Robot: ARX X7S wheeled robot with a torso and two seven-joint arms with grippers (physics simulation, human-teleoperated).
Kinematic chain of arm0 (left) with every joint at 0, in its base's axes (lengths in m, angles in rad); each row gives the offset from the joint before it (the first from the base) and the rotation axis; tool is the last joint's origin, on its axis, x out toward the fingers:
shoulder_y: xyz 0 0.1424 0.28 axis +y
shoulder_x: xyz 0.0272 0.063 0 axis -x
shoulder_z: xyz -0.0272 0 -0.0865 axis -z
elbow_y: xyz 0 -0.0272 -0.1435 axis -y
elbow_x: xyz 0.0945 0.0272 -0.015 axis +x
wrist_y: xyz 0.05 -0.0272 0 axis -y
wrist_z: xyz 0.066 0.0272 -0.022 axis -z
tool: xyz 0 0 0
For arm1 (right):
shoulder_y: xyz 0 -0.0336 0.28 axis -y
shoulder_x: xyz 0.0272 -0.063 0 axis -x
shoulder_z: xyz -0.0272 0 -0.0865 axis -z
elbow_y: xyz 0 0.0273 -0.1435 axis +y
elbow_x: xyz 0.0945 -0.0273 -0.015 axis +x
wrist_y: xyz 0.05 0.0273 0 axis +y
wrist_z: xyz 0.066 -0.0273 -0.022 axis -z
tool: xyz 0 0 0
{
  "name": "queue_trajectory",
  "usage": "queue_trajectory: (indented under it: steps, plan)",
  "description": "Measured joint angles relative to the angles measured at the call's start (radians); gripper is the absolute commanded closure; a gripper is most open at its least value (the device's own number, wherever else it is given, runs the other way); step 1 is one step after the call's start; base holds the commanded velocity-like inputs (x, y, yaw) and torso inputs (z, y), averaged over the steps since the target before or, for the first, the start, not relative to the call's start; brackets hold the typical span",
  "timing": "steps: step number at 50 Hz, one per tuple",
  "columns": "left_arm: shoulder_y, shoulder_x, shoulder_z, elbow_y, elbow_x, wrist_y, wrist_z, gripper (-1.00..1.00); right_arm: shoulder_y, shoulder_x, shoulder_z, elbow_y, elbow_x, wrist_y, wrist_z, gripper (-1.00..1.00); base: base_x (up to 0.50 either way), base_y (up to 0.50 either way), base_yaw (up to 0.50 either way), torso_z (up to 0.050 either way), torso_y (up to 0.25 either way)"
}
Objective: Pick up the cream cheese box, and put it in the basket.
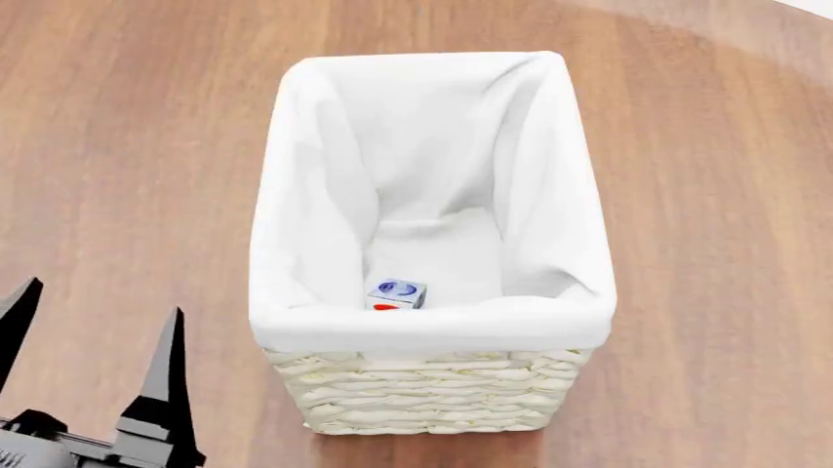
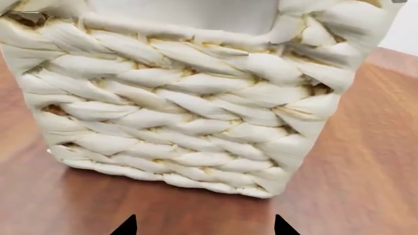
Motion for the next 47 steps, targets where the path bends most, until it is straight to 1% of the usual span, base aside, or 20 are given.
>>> queue_trajectory:
  steps: [5,10,17,23,30,38,47]
  plan:
    - [0.015,0.015,0.011,-0.041,0.032,0.029,-0.009,-1.0,-0.011,0.014,0.016,-0.045,-0.002,0.011,0.025,-1.0,0.0,0.0,0.0,0.0,0.0]
    - [0.041,0.015,0.01,-0.03,0.059,0.049,-0.026,-1.0,-0.058,0.049,0.049,-0.167,0.001,0.021,0.063,-1.0,0.0,0.0,0.0,0.0,0.0]
    - [0.112,-0.008,-0.008,0.076,0.098,0.061,-0.066,-1.0,-0.201,0.125,0.128,-0.414,0.005,-0.056,0.127,-1.0,0.0,0.0,0.0,0.0,0.0]
    - [0.163,-0.024,-0.017,0.155,0.133,0.071,-0.093,-1.0,-0.279,0.164,0.17,-0.533,0.003,-0.119,0.156,-1.0,0.0,0.0,0.0,0.0,0.0]
    - [0.193,-0.034,-0.022,0.204,0.155,0.079,-0.111,-1.0,-0.324,0.187,0.19,-0.599,0.0,-0.162,0.169,-1.0,0.0,0.0,0.0,0.0,0.0]
    - [0.211,-0.039,-0.021,0.227,0.173,0.087,-0.124,-1.0,-0.339,0.197,0.194,-0.621,-0.005,-0.186,0.171,-1.0,0.0,0.0,0.0,0.0,0.0]
    - [0.201,-0.039,-0.016,0.229,0.178,0.076,-0.127,-1.0,-0.326,0.206,0.195,-0.645,-0.009,-0.164,0.171,-1.0,0.0,0.0,0.0,0.0,0.0]
